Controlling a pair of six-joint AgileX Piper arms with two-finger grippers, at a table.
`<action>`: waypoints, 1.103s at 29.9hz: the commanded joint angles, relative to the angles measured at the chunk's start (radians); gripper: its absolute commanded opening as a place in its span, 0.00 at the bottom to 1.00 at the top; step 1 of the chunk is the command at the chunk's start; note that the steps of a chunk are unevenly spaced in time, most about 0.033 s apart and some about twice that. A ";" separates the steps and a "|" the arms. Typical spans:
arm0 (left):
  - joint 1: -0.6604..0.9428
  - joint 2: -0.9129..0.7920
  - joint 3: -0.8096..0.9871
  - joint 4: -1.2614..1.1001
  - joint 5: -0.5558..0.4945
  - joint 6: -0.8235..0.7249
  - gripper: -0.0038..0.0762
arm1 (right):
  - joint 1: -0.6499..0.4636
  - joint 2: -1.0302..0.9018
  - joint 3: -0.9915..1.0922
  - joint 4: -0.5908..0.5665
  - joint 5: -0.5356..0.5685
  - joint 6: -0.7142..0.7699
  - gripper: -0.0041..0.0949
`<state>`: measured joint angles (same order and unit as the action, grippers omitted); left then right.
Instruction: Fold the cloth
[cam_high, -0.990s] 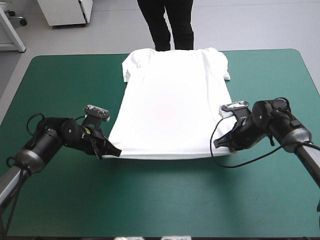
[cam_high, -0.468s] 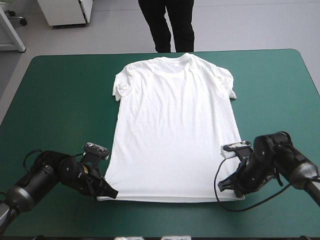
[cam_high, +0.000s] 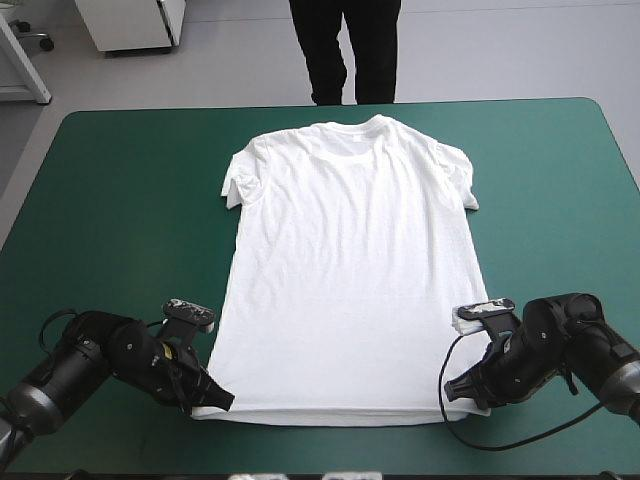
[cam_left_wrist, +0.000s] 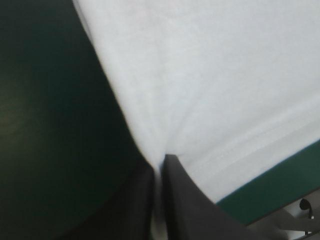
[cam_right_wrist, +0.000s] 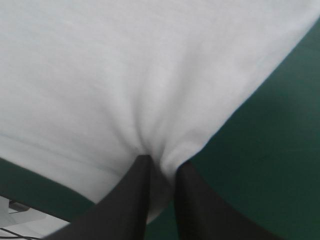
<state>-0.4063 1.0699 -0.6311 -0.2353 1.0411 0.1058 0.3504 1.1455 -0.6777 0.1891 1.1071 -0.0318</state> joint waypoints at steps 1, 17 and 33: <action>-0.002 -0.015 -0.025 -0.016 0.037 -0.017 0.27 | 0.002 -0.011 -0.037 -0.035 -0.010 0.020 0.42; 0.098 0.304 -0.600 0.229 -0.151 -0.238 0.65 | -0.053 0.162 -0.500 -0.498 -0.195 0.341 0.65; 0.159 0.838 -1.016 0.171 -0.021 -0.191 0.65 | -0.103 0.389 -0.688 -0.489 -0.194 0.302 0.65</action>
<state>-0.2463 1.9270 -1.6082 -0.0487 1.0290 -0.0690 0.2669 1.5550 -1.3316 -0.2757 0.9495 0.2812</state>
